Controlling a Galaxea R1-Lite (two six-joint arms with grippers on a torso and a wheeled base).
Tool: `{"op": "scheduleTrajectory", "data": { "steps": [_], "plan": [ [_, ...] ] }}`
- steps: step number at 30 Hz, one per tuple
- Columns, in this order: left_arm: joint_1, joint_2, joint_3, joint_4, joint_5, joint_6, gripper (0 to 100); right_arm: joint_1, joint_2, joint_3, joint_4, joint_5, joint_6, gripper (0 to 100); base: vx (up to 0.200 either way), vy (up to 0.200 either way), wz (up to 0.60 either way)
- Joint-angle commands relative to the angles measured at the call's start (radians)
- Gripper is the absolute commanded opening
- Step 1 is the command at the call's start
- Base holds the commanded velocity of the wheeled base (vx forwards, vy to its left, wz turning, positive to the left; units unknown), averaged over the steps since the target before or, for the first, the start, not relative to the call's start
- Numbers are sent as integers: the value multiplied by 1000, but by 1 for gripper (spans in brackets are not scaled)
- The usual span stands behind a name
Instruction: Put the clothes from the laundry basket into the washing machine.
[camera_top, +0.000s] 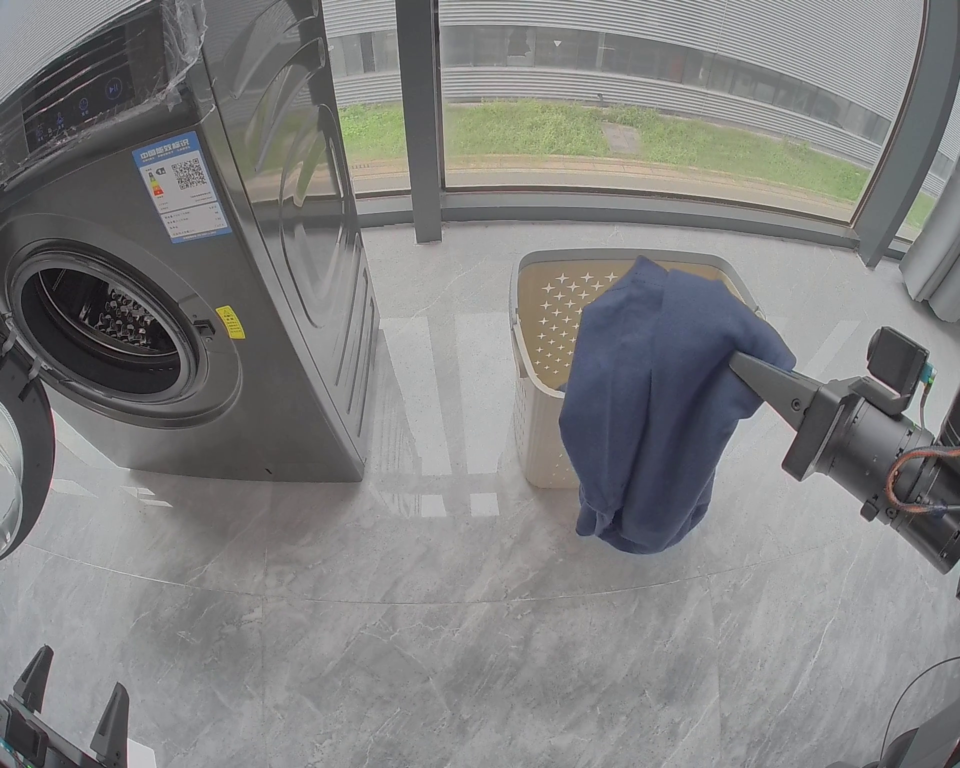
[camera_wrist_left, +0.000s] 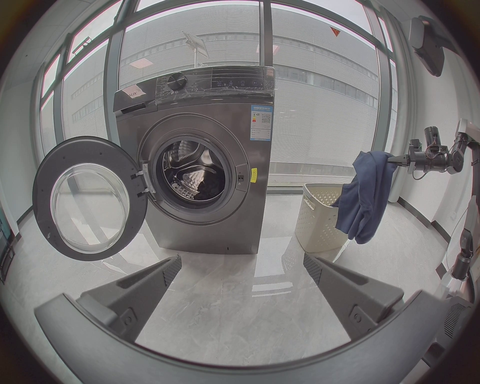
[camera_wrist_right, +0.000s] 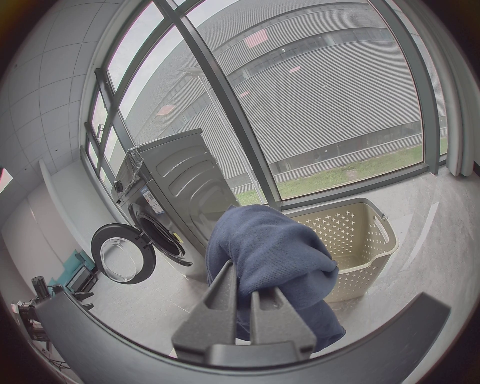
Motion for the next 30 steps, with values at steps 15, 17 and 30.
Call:
{"op": "scheduleTrajectory", "data": {
  "steps": [15, 17, 30],
  "plan": [
    [0, -10, 15, 1, -2, 1, 100, -1, -1, -2, 0, -87, 6, 0, 0, 200, 0],
    [0, -10, 15, 1, -2, 1, 100, 0, -1, -2, -1, -93, 8, 0, 0, 200, 0],
    [0, -10, 15, 0, 0, -2, 100, 6, 1, -24, -12, -86, 14, 0, 0, 200, 0]
  ]
}}
